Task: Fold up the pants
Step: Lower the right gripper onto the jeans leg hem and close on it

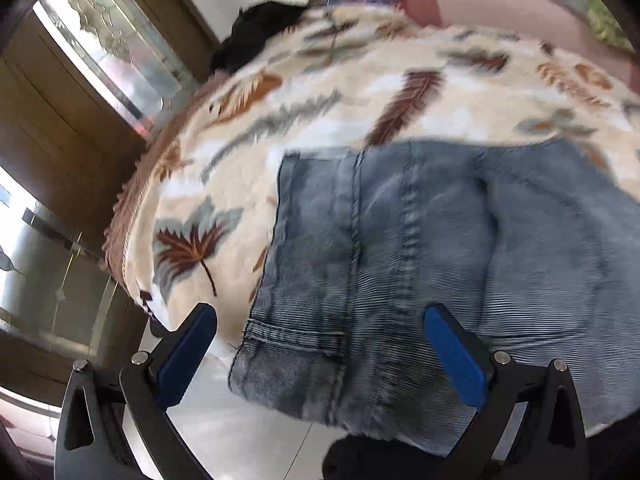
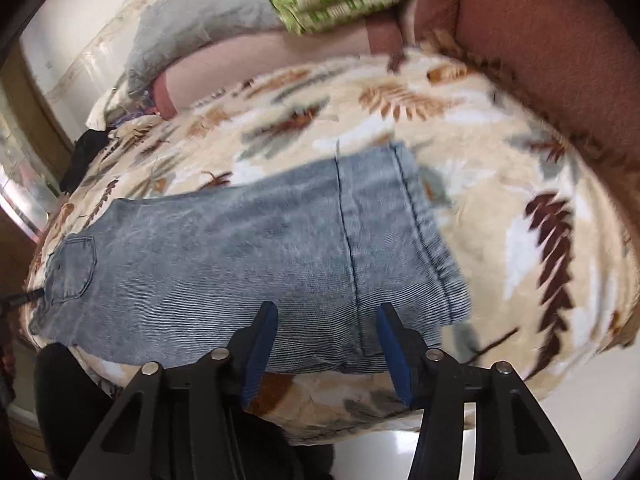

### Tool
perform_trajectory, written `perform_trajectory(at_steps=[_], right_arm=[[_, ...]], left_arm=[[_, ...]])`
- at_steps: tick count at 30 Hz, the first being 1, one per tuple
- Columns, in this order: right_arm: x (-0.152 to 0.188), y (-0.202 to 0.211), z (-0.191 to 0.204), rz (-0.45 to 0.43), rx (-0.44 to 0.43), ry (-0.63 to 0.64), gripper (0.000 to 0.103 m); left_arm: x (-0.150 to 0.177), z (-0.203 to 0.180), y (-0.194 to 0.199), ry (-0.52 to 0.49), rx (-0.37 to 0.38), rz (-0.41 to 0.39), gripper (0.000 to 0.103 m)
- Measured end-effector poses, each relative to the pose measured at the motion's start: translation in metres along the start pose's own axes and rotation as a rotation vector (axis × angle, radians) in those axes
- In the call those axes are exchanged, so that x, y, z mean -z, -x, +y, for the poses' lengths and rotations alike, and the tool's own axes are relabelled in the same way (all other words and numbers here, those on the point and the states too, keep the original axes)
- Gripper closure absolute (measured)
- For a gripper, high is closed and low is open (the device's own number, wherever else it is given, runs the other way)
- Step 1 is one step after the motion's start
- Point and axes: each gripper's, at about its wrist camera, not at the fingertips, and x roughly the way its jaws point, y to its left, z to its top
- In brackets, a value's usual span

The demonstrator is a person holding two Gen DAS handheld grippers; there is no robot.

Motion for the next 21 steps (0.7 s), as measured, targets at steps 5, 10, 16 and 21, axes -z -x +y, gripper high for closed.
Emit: perform_trajectory(at_steps=[5,10,16,21], right_arm=[[0.000,0.000,-0.017,0.011,-0.048,-0.072,0.051],[-0.001,0.032,-0.047,-0.059,-0.060,-0.118,0.047],[0.005,0.036,-0.098,-0.081,-0.230,-0.337,0.041],[0.013,0.017,-0.120,-0.067,-0.365,-0.478,0.041]], left_arm=[[-0.001,-0.011,-0.013,-0.028,-0.028,0.016,0.000],[-0.008,-0.023,0.027,-0.065,-0.009,-0.082,0.000],[-0.003,-0.072,0.079,-0.171,0.156,-0.146,0.000],[0.015,-0.120,0.095,-0.278,0.243,-0.112,0.000]])
